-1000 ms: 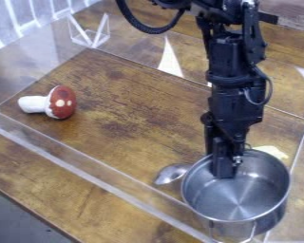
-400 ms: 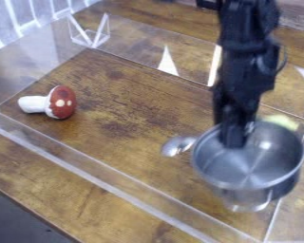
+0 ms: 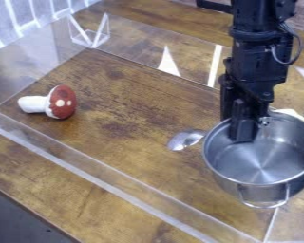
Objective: Move the green spoon to the right
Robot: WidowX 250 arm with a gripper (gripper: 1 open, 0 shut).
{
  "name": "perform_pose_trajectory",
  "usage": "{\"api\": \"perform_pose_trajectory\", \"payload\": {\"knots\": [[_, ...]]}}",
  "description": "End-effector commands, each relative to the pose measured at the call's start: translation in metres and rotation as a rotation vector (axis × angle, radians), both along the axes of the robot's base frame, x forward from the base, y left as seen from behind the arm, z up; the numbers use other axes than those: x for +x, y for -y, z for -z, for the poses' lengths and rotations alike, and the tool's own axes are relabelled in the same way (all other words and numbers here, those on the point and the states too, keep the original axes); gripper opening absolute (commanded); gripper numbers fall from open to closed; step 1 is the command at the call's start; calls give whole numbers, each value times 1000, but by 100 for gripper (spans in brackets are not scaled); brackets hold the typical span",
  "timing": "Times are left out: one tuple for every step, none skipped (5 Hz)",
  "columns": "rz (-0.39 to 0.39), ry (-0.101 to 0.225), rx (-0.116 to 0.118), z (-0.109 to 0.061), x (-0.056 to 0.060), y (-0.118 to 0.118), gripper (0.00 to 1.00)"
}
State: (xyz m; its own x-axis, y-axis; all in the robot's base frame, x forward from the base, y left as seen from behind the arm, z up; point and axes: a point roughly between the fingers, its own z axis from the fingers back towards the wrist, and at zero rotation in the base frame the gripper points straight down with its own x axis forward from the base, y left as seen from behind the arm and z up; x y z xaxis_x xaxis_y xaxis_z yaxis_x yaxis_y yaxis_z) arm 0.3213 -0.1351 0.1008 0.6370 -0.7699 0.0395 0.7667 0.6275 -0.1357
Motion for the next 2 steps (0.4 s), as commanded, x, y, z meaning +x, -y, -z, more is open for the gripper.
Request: {"api": "perform_pose_trajectory", "payload": {"knots": [[2,108,-41,-41,-7,6,0],[-40,117,-41,-46,-2,4,0]]}}
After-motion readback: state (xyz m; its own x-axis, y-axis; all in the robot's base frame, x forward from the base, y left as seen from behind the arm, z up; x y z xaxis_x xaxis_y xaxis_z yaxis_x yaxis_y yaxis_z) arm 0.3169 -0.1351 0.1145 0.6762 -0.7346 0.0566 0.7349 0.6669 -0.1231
